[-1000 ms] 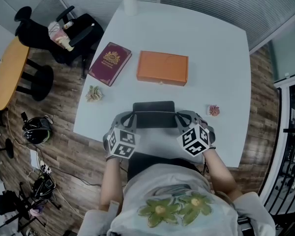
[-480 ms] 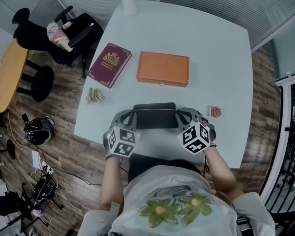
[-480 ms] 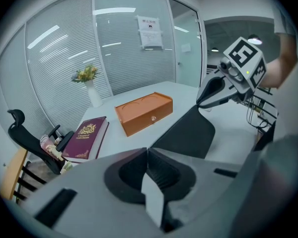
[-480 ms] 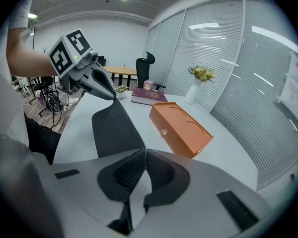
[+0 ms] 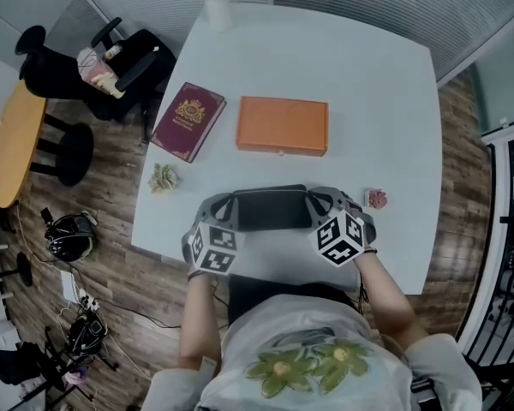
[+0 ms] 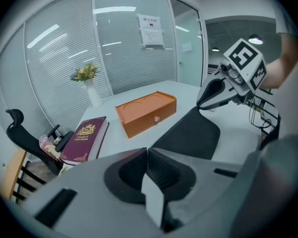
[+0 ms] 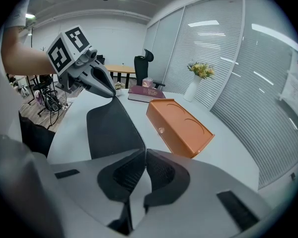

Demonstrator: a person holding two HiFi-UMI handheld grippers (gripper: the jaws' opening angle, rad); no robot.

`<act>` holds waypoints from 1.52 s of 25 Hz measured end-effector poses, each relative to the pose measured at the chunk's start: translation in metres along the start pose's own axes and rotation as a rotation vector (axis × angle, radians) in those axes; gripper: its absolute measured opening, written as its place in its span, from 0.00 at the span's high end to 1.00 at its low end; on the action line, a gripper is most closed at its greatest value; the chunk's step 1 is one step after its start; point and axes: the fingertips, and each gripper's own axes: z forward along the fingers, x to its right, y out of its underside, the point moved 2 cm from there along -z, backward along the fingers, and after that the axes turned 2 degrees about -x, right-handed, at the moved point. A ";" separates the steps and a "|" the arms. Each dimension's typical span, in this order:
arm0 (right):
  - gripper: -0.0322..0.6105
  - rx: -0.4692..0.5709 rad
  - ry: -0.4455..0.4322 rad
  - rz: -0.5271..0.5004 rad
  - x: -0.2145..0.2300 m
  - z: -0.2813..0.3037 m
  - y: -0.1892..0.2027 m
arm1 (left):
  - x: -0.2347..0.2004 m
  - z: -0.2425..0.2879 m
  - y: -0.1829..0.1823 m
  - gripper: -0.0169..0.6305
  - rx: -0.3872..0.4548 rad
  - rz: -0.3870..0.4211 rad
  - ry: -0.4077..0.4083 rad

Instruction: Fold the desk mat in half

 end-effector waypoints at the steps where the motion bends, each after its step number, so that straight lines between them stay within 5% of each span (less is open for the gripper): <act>1: 0.91 -0.001 0.000 0.000 0.001 0.001 0.000 | 0.000 0.001 0.000 0.95 -0.002 -0.002 0.000; 38: 0.91 -0.152 -0.067 -0.011 0.002 0.081 0.034 | -0.008 0.078 0.032 0.96 -0.137 -0.068 0.077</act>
